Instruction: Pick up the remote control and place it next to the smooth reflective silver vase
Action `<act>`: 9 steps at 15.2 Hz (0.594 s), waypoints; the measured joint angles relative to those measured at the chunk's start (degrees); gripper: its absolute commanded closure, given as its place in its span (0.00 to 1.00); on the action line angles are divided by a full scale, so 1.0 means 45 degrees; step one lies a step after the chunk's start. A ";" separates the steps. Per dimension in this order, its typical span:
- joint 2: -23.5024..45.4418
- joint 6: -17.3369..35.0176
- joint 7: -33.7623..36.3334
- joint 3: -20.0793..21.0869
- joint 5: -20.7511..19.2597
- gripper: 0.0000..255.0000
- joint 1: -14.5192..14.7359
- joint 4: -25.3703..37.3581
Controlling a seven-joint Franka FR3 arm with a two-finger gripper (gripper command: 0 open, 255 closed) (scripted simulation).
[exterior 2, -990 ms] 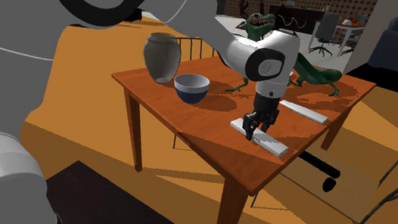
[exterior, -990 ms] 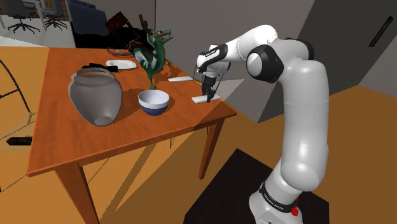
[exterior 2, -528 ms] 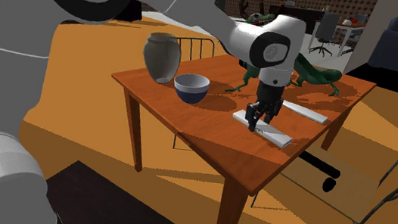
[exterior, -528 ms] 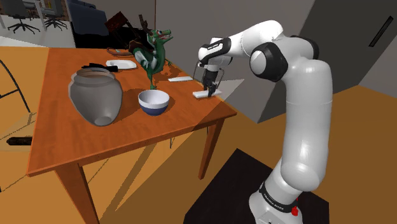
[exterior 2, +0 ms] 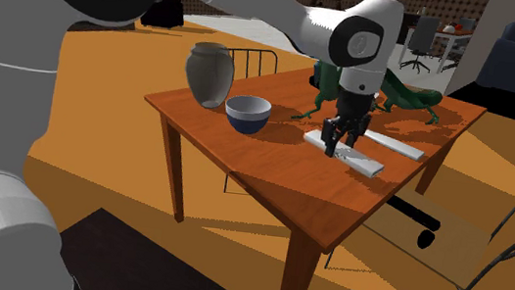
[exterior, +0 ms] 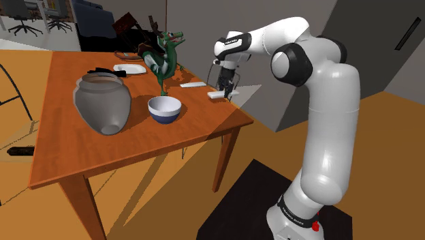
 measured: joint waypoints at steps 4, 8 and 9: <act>-0.0135 -0.0585 0.0055 -0.0049 -0.0089 1.00 -0.0018 0.0468; -0.0254 -0.1253 0.0128 -0.0088 -0.0172 1.00 -0.0034 0.1038; -0.0294 -0.1398 0.0139 -0.0099 -0.0194 1.00 -0.0036 0.1147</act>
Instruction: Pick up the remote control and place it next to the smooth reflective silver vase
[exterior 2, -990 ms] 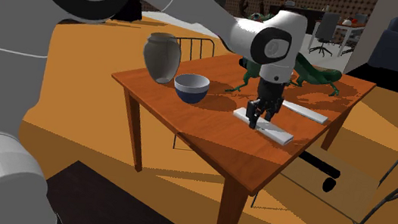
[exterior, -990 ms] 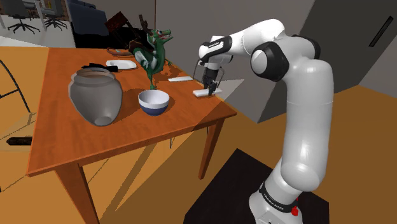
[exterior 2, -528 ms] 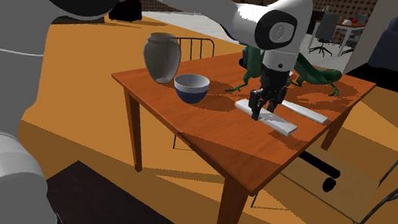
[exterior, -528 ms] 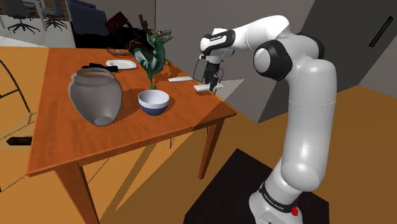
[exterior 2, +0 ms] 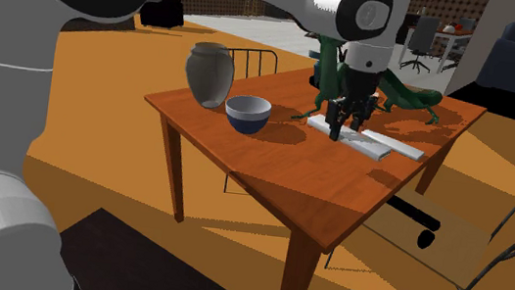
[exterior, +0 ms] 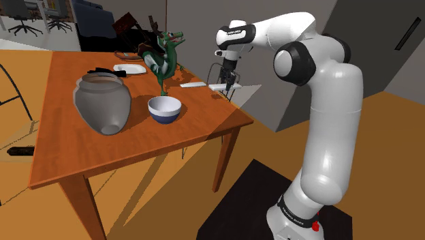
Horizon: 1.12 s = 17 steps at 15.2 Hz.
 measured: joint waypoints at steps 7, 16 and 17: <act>-0.0047 -0.1183 0.0085 -0.0043 -0.0055 1.00 -0.0092 0.1156; 0.0187 -0.2842 0.0106 -0.0076 0.0031 1.00 -0.0375 0.3048; 0.0202 -0.3010 0.0098 -0.0082 0.0038 1.00 -0.0410 0.3229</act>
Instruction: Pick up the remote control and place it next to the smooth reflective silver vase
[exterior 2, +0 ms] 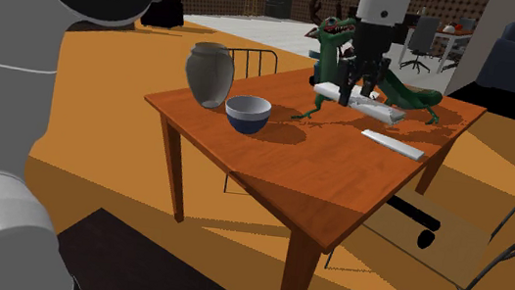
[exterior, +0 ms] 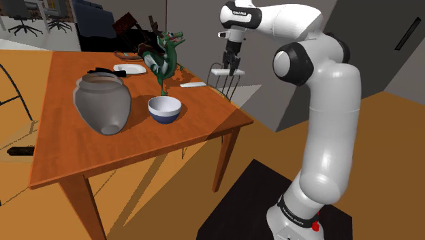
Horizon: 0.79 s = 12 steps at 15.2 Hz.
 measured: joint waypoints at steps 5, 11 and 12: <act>0.0312 -0.1050 0.0032 0.0011 0.0144 1.00 -0.0242 0.1355; 0.0996 -0.2500 -0.0008 0.0049 0.0476 1.00 -0.0797 0.3480; 0.1240 -0.2850 -0.0011 0.0073 0.0590 1.00 -0.0977 0.4076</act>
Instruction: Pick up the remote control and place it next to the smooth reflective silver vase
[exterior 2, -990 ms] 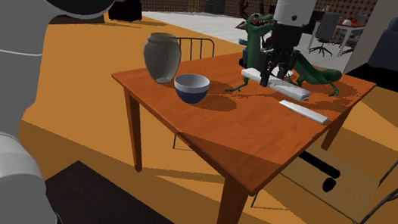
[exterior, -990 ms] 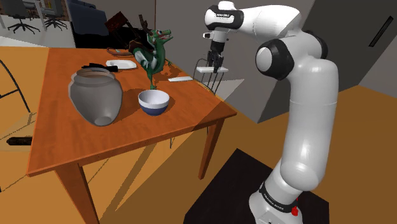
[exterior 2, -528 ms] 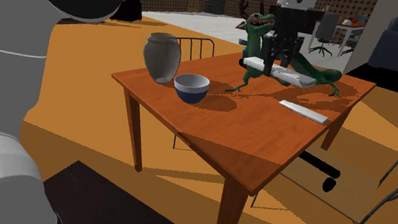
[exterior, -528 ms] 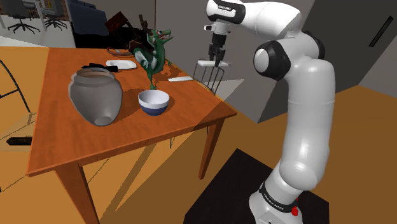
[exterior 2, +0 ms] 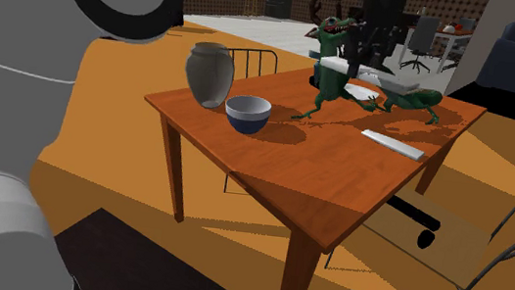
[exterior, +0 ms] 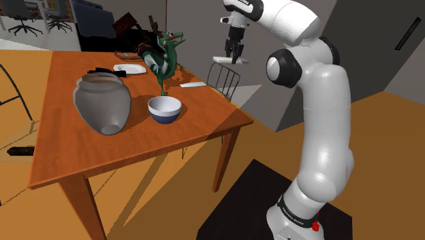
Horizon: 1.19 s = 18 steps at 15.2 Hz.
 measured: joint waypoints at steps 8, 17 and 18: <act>-0.0928 -0.0207 0.1051 0.0084 -0.0422 1.00 0.1190 -0.0647; -0.3509 0.1234 0.3865 0.0773 -0.1745 1.00 0.4124 -0.4392; -0.3555 0.1222 0.4133 0.0868 -0.1774 1.00 0.4298 -0.4408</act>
